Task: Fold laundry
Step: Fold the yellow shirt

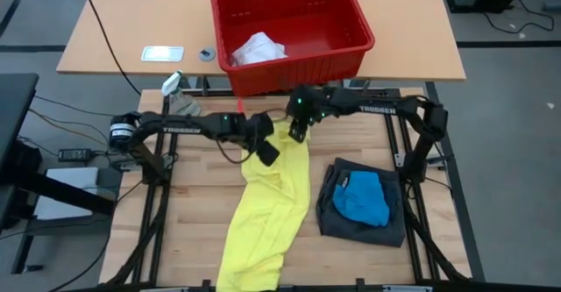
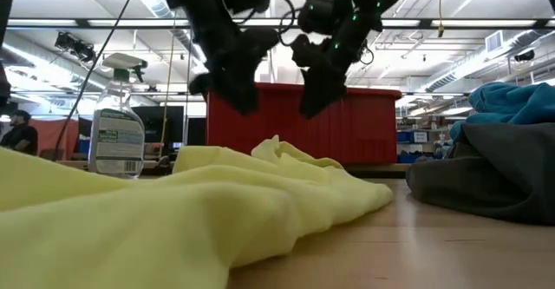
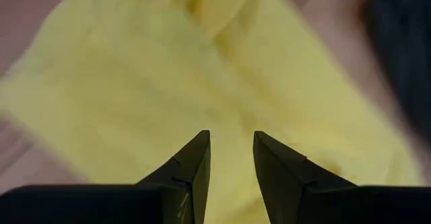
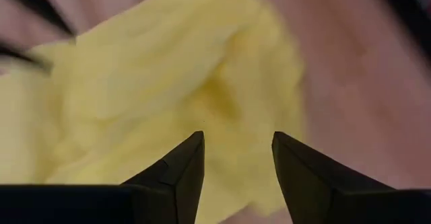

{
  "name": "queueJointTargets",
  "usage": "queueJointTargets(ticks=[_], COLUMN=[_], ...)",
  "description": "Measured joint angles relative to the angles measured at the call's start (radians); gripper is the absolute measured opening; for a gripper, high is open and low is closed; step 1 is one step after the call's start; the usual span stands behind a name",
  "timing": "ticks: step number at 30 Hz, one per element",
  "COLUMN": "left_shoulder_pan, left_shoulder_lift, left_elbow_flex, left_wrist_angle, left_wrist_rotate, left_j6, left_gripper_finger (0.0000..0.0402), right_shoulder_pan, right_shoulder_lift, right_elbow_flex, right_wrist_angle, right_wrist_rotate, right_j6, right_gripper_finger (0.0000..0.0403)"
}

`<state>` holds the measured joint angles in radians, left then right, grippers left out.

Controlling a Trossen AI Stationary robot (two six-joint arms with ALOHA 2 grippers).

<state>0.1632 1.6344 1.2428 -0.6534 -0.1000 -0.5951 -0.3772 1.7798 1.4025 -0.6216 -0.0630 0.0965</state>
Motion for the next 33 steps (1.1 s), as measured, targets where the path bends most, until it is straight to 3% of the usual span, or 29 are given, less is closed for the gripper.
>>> queueJointTargets(ticks=[7, 17, 29, 33], left_shoulder_pan=[0.058, 0.064, 0.094, 0.104], left_shoulder_lift=[0.001, 0.022, 0.118, 0.160], left_elbow_flex=[-0.139, -0.172, -0.171, -0.171], left_wrist_angle=[0.382, 0.443, 0.505, 0.536], left_wrist_rotate=[0.120, -0.011, 0.014, 0.005], left_j6=[-0.010, 0.052, 0.057, 0.057], left_gripper_finger=[0.0116, 0.0116, 0.0115, 0.0082], right_shoulder_pan=[-0.103, -0.108, -0.084, -0.080], right_shoulder_lift=[0.068, 0.192, 0.185, 0.153], right_elbow_flex=[0.000, 0.002, 0.002, 0.002], right_wrist_angle=[0.031, 0.109, 0.086, 0.073], right_wrist_rotate=[-0.093, -0.174, -0.172, -0.171], right_j6=[-0.189, -0.227, -0.176, -0.199], right_gripper_finger=[0.0182, 0.0182, 0.0182, 0.0182])
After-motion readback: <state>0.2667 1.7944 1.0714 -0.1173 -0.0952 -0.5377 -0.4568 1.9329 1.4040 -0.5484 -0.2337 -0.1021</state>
